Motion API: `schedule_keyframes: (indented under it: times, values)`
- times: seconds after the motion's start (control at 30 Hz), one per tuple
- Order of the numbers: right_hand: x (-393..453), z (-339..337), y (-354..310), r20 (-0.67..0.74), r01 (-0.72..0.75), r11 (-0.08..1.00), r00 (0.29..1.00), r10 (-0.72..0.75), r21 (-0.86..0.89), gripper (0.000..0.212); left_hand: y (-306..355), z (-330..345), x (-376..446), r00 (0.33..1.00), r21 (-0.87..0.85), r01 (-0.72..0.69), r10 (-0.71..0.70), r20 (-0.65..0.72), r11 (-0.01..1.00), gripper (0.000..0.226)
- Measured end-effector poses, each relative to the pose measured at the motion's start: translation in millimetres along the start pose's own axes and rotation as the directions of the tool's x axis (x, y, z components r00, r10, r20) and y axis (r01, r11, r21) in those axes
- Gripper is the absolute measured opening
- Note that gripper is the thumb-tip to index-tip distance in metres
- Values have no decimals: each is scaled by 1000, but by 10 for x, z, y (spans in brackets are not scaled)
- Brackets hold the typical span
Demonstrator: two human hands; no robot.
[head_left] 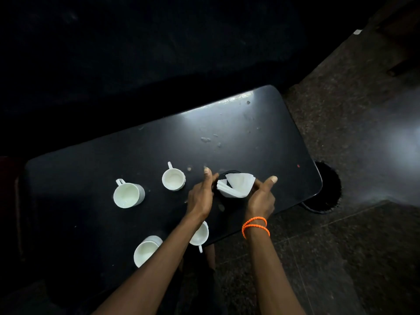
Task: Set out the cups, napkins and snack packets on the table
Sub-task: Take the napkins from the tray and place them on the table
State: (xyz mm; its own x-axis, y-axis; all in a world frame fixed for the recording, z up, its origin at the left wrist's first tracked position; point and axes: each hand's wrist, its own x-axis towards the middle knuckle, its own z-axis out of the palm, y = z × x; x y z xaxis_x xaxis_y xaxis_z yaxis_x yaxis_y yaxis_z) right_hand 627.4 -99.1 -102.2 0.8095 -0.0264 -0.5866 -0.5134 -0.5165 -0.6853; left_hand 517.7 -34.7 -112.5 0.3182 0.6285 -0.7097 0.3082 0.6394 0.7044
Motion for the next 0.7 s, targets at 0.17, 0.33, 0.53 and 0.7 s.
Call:
schedule_keyframes:
  times: [0.17,0.33,0.53,0.7]
  values:
    - [-237,206,-456,-66,479,861,867,-495,-170,68,238,-139,31,992,-86,-77,68,-108,993,86]
    - [-620,615,-685,184,772,592,632,-753,-232,54,541,-513,23,949,-143,-238,199,-244,961,80]
    - [-1279,1339,-533,449,913,388,402,-798,-128,46,718,-1336,-107,872,-159,-331,238,-427,930,83]
    - [-2001,1922,-279,633,960,280,198,-749,31,49,596,-2252,-354,793,-188,-347,180,-582,919,85]
